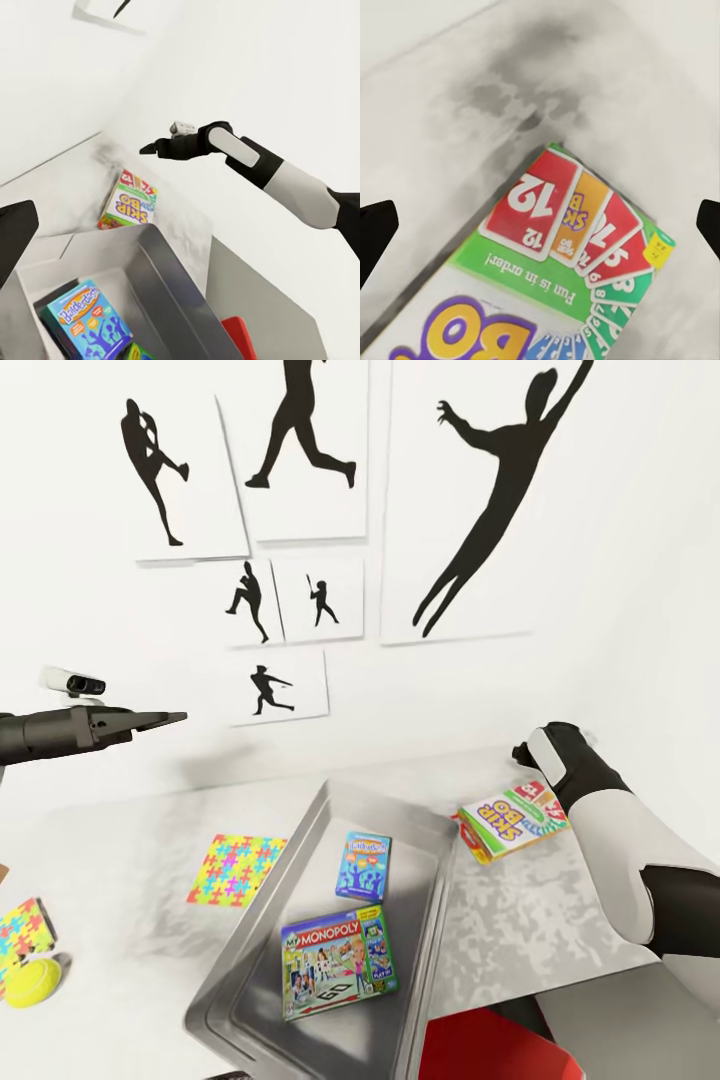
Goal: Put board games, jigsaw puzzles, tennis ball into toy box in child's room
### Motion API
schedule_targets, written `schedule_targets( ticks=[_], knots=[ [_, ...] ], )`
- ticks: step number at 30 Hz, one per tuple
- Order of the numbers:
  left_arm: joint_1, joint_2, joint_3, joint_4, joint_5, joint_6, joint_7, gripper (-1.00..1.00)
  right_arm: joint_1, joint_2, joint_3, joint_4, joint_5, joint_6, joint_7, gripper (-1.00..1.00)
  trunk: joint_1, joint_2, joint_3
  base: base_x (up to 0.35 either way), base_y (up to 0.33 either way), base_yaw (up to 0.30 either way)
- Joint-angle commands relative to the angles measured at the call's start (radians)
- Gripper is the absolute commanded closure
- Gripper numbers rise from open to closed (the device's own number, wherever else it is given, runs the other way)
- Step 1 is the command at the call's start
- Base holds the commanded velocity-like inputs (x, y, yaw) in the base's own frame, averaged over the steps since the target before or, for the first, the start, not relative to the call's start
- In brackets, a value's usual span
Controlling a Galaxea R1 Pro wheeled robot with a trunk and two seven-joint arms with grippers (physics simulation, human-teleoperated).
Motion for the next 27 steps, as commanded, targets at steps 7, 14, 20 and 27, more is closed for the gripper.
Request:
schedule_targets(
  ticks=[7,14,20,27],
  knots=[
    [-0.001,0.000,0.000,0.000,0.000,0.010,-0.004,-1.00,-0.001,0.000,0.000,-0.001,-0.010,0.002,-0.006,-1.00,0.001,-0.002,-0.013,0.000,0.000,0.000],
    [-0.001,-0.001,0.000,0.000,0.000,0.010,-0.004,-1.00,-0.001,0.000,0.000,-0.001,-0.009,0.002,-0.006,-1.00,0.001,-0.002,-0.025,0.000,0.000,0.000],
    [-0.001,-0.001,-0.001,0.000,0.000,0.010,-0.004,-1.00,-0.001,0.000,0.000,-0.002,-0.008,0.002,-0.005,-1.00,0.001,-0.002,-0.035,0.000,0.000,0.000],
    [-0.001,-0.001,-0.001,0.000,0.000,0.010,-0.004,-1.00,-0.031,0.002,0.001,-0.002,-0.010,0.003,0.002,-1.00,0.001,-0.002,-0.046,0.000,0.000,0.000]
  ],
)
